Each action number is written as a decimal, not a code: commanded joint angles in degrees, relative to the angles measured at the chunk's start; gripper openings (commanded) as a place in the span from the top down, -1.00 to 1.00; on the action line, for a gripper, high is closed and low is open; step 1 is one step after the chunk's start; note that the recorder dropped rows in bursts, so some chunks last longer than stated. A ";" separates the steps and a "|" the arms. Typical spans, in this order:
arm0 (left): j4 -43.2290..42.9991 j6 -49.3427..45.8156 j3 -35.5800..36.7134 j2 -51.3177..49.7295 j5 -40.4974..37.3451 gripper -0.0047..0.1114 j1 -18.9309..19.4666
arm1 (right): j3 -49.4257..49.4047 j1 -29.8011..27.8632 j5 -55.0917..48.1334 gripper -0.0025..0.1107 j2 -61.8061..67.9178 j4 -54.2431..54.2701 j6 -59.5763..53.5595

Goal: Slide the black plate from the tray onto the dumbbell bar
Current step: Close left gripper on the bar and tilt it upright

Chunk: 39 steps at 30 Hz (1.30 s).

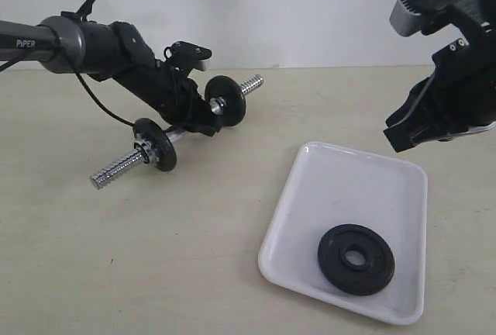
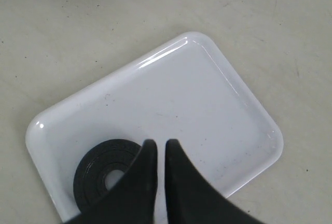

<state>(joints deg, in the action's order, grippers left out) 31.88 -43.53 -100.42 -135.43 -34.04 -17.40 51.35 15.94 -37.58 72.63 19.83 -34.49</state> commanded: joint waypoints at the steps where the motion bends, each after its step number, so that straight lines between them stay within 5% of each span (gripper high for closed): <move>1: 10.20 -6.62 -0.31 0.80 1.10 0.84 -0.41 | -0.05 0.00 0.48 0.91 0.09 0.06 -0.20; 18: 10.29 -7.78 2.00 4.85 -3.72 0.84 -0.41 | -0.05 0.00 1.04 0.91 0.09 -0.15 -0.20; 25: 11.39 -10.91 12.20 12.99 3.22 0.84 -0.41 | -0.05 0.00 2.74 0.91 0.09 -0.15 -0.20; 29: 21.79 -18.82 18.94 17.16 6.15 0.84 -0.41 | -0.05 0.00 2.71 0.91 0.09 -0.05 -0.20; 39: 24.83 -21.64 23.51 24.15 7.34 0.84 -0.41 | -0.05 0.00 2.60 0.91 0.09 0.06 -0.10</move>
<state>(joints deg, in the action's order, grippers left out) 51.38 -64.63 -75.99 -116.52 -28.99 -17.64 51.35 15.94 -35.41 72.63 19.83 -34.39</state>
